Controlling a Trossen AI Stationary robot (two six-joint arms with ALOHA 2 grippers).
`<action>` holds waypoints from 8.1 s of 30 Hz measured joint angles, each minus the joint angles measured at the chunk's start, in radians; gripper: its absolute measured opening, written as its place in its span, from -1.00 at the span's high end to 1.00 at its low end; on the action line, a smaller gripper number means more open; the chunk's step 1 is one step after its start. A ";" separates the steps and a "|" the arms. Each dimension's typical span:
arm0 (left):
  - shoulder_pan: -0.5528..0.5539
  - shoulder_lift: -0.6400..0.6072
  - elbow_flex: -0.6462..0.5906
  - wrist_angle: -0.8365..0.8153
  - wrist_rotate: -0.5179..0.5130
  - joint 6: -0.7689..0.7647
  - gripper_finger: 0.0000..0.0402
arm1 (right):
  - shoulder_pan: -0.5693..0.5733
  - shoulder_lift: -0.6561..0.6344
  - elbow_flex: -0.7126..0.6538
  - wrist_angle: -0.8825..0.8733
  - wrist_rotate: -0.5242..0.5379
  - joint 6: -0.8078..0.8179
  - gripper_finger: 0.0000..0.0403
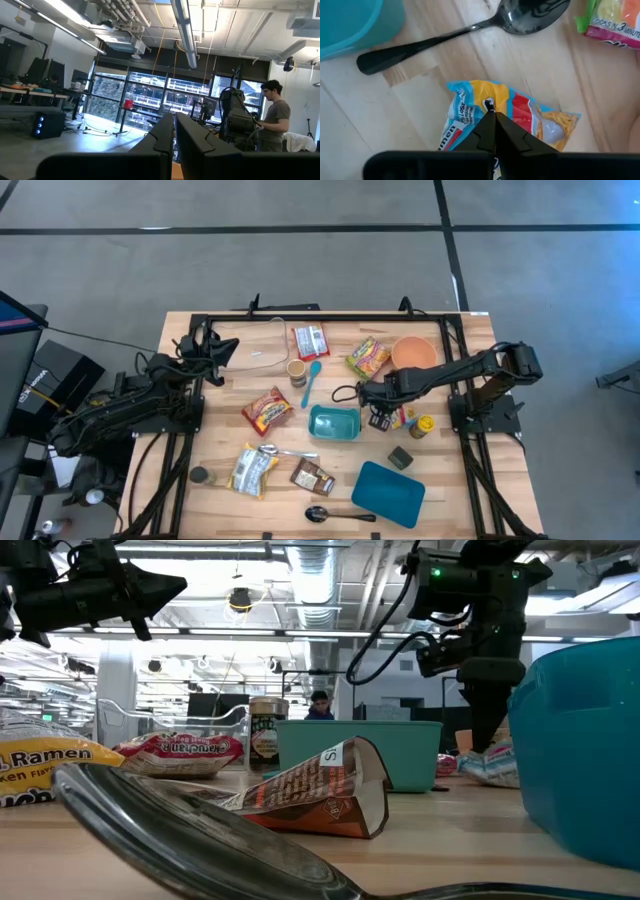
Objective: Pick & Place Food Item
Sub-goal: Put the blue noodle pack into the transparent bin
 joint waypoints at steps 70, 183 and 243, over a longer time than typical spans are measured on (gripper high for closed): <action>-0.066 0.115 0.000 0.030 0.001 0.109 0.94 | -0.247 -0.388 0.000 0.721 -0.199 -0.523 1.00; -0.452 0.899 0.410 0.069 0.003 0.561 0.08 | -0.230 -0.172 0.000 1.108 -0.818 -0.422 1.00; -0.480 1.060 0.518 0.097 0.082 0.561 0.07 | -0.232 -0.172 0.000 1.063 -0.818 -0.422 1.00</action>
